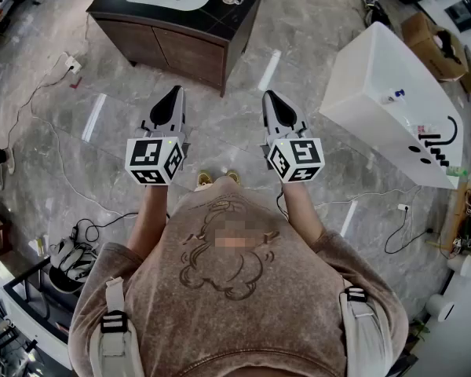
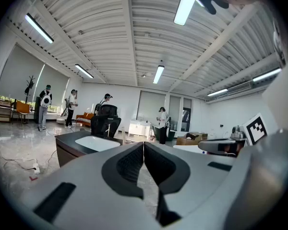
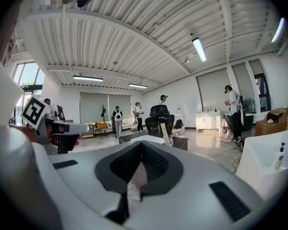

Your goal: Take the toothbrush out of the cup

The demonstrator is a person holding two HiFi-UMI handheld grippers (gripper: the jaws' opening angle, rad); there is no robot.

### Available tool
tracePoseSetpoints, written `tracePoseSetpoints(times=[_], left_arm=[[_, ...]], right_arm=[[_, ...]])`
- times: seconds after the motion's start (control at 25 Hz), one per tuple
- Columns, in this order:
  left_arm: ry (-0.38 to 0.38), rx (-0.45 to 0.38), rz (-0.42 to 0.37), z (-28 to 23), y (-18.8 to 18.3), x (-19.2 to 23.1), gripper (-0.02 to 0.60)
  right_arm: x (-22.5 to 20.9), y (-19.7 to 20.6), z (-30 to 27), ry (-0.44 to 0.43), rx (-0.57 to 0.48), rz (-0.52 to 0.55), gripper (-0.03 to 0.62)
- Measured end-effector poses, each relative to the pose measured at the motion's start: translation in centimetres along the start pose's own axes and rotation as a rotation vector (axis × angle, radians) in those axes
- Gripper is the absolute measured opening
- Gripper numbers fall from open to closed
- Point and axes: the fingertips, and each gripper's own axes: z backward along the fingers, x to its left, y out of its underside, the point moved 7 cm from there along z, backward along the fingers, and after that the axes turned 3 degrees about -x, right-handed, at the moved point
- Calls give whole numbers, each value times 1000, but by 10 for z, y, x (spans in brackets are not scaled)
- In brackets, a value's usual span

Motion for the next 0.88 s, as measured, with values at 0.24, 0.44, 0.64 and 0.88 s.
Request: tracePoseSetpoints(times=[0.24,0.44,0.64,0.88], left_arm=[[13,14,5,-4,3,3,17],[21,19,6,-6,2,6,17],[36,21,2,-5,1,9,17],[54,16,7,-5,4,20,17]], right_arm=[[1,3,-5,-6,5,-6,18],[2,4,-9,-7,9,-9,18],[7,5,-13,-16,5,-23,18],[16,7,-15,-23,-16,-34,18]])
